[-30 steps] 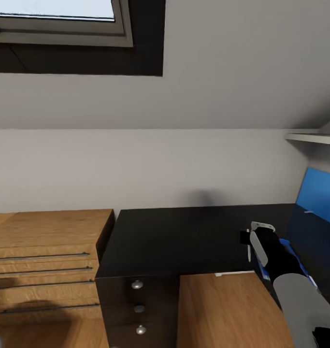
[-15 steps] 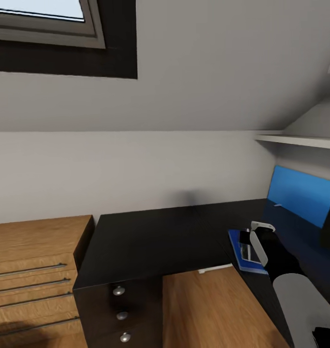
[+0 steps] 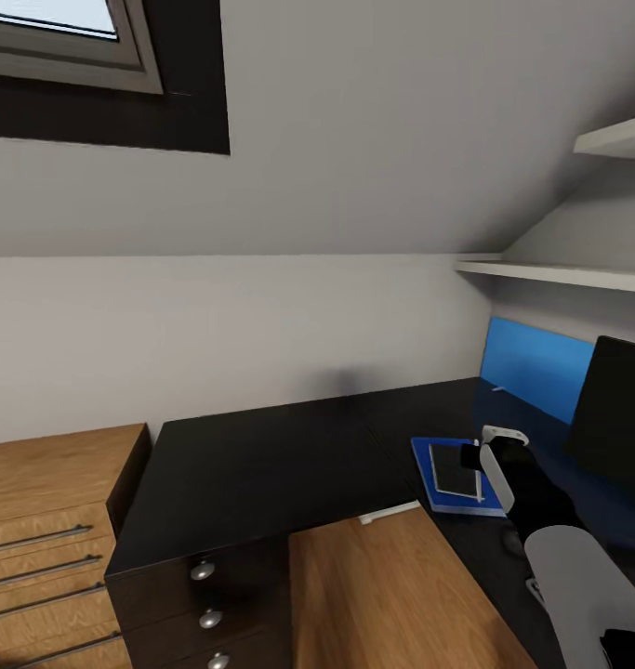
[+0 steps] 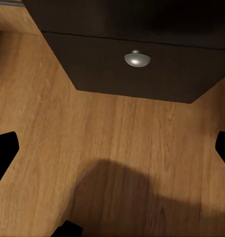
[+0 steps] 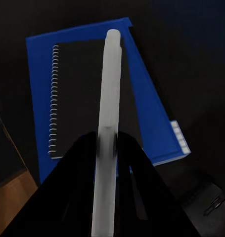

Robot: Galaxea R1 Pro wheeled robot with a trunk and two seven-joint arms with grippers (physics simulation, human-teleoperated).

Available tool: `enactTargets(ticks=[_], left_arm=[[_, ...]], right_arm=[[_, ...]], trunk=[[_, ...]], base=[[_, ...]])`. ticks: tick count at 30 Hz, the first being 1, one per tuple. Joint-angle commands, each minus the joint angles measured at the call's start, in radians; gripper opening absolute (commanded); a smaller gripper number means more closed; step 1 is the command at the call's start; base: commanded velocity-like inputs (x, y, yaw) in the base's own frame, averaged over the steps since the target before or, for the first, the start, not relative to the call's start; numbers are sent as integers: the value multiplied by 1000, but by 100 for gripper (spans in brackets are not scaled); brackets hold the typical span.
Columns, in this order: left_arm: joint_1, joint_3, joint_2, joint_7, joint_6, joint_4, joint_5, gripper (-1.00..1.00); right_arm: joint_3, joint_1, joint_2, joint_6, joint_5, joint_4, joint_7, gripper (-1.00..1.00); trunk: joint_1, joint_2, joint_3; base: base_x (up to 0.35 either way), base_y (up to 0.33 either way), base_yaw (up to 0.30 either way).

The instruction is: In the bedroom, organize the workspace by keeping the computer under the desk, ensuring the monitor is on the desk, placing the keyboard on the desk next to the monitor, placing the mouse on the desk next to the keyboard, moving the folder from the swivel chair onto the desk next to the mouse, stacking the notebook on top of the folder with the pen on top of the notebook, and positioning the swivel chair next to the desk.

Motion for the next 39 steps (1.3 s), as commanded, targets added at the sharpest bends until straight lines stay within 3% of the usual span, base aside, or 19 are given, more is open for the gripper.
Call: enactTargets(ticks=[1, 7, 9, 23, 39], left_arm=[[-2, -8, 1, 4, -7, -1, 9, 100], [-2, -22, -15, 5, -10, -7, 6, 100], [-2, -22, -22, 6, -11, -3, 5, 100], [-2, -23, -31, 9, -11, 0, 5, 100], [-2, -23, -33, 7, -8, 2, 9, 100]], right_arm=[[1, -1, 0, 2, -12, -1, -7, -100], [20, 34, 34, 1, 22, -35, -7, -100], [16, 22, 46, -3, 14, -23, -6, -100], [17, -13, 43, -7, 8, 25, -8, -100], [17, -13, 45, -7, 9, 27, -12, -100]], trunk=[[0, -1, -1], [0, -1, -1], [0, -1, -1], [0, -1, -1], [0, -1, -1]], base=[[0, 0, -12], [0, 0, 0], [0, 0, 0], [7, 0, 0], [288, 0, 0]])
